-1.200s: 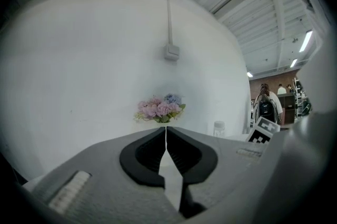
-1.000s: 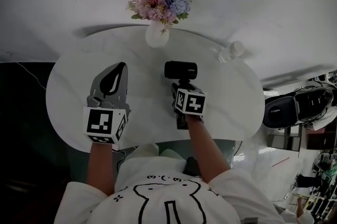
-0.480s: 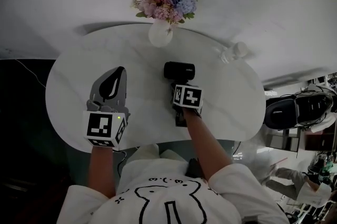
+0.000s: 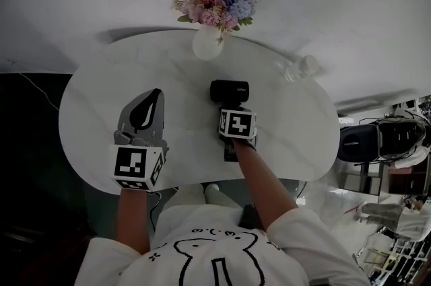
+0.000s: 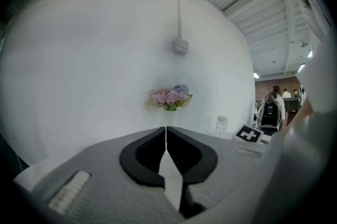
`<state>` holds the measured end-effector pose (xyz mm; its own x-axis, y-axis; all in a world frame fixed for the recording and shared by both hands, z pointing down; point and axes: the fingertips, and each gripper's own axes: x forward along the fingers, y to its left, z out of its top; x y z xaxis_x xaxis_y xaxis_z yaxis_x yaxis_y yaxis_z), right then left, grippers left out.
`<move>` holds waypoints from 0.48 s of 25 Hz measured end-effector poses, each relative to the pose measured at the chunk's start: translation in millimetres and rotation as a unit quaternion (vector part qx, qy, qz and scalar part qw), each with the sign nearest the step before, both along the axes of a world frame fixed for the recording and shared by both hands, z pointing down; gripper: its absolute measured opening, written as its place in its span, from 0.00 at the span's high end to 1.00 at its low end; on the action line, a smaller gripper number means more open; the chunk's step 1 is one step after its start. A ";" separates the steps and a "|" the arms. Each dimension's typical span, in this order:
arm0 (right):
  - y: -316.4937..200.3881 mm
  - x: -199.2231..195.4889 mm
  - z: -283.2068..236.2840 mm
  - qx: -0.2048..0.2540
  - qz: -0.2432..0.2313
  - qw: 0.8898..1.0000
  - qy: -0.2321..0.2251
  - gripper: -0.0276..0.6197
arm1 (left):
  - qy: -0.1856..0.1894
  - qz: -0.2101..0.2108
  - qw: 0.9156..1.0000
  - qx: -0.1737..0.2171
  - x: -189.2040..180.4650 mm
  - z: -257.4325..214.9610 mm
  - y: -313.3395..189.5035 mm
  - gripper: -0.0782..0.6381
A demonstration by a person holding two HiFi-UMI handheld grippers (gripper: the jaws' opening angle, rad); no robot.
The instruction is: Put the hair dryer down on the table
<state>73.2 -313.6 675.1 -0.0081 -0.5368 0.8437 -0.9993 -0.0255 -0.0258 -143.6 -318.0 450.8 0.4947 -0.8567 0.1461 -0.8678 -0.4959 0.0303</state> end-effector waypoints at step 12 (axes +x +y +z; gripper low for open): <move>10.4 1.5 -18.0 0.016 -0.030 0.999 -0.024 0.57 | -0.012 -0.005 1.000 0.016 11.9 -16.1 27.3 0.86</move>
<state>74.7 -303.2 657.1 -0.0817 -0.5606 0.8240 -0.9966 0.0363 -0.0741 -131.7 -290.7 434.7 0.4827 -0.8660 0.1303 -0.8730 -0.4876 -0.0068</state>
